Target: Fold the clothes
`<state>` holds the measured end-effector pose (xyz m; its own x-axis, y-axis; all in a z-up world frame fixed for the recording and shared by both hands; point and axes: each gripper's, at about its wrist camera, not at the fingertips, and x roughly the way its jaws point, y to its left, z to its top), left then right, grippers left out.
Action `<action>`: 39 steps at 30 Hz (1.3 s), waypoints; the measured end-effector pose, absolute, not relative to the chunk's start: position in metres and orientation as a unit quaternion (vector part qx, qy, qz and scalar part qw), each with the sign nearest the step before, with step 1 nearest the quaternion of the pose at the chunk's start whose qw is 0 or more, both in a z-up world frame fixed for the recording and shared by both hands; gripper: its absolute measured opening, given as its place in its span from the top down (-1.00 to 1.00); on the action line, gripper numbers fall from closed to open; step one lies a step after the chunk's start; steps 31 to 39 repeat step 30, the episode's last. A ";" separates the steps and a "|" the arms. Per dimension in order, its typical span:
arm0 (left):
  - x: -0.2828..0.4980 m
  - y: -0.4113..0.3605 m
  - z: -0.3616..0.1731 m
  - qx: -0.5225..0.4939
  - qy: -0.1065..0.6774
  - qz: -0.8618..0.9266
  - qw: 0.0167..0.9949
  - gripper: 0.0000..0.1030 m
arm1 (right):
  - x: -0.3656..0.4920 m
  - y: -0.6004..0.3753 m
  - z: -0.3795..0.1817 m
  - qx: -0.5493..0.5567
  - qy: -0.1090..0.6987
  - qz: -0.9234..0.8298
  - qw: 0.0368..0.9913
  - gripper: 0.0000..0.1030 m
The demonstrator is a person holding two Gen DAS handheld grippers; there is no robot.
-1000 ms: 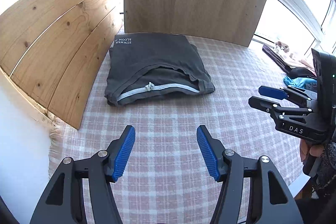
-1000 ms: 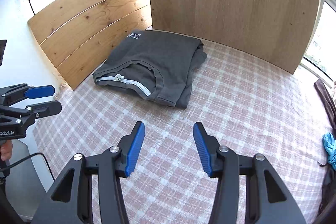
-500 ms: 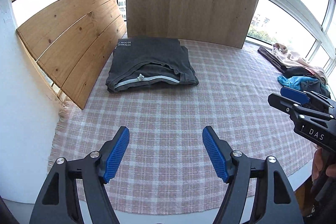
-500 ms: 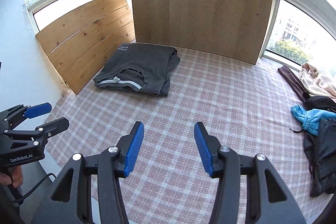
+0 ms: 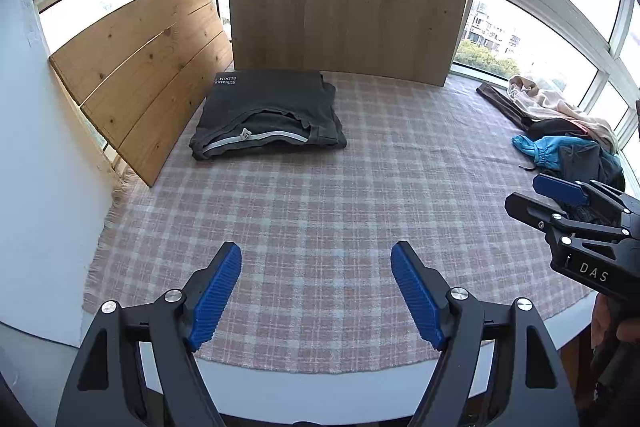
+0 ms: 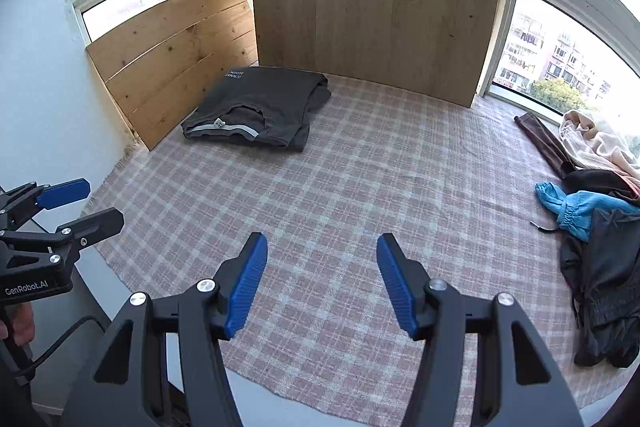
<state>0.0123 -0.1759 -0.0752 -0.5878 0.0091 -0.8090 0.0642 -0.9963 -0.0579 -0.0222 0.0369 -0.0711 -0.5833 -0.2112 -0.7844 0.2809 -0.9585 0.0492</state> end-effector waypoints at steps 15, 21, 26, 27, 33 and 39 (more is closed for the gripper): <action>0.023 -0.155 -0.081 0.470 0.057 -0.880 0.046 -0.47 | -0.023 0.062 -0.089 0.446 0.049 -0.881 0.150 -0.09; 0.020 -0.148 -0.076 0.468 0.035 -0.881 0.067 -0.49 | -0.025 0.068 -0.089 0.444 0.046 -0.882 0.148 -0.10; 0.019 -0.147 -0.072 0.461 0.029 -0.884 0.068 -0.49 | -0.027 0.071 -0.091 0.444 0.042 -0.883 0.146 -0.09; 0.019 -0.146 -0.072 0.458 0.027 -0.886 0.068 -0.49 | -0.027 0.072 -0.091 0.445 0.040 -0.883 0.146 -0.09; 0.020 -0.145 -0.068 0.447 0.022 -0.892 0.066 -0.49 | -0.028 0.074 -0.094 0.449 0.038 -0.881 0.144 -0.10; 0.020 -0.145 -0.068 0.447 0.022 -0.892 0.066 -0.49 | -0.028 0.074 -0.094 0.449 0.038 -0.881 0.144 -0.10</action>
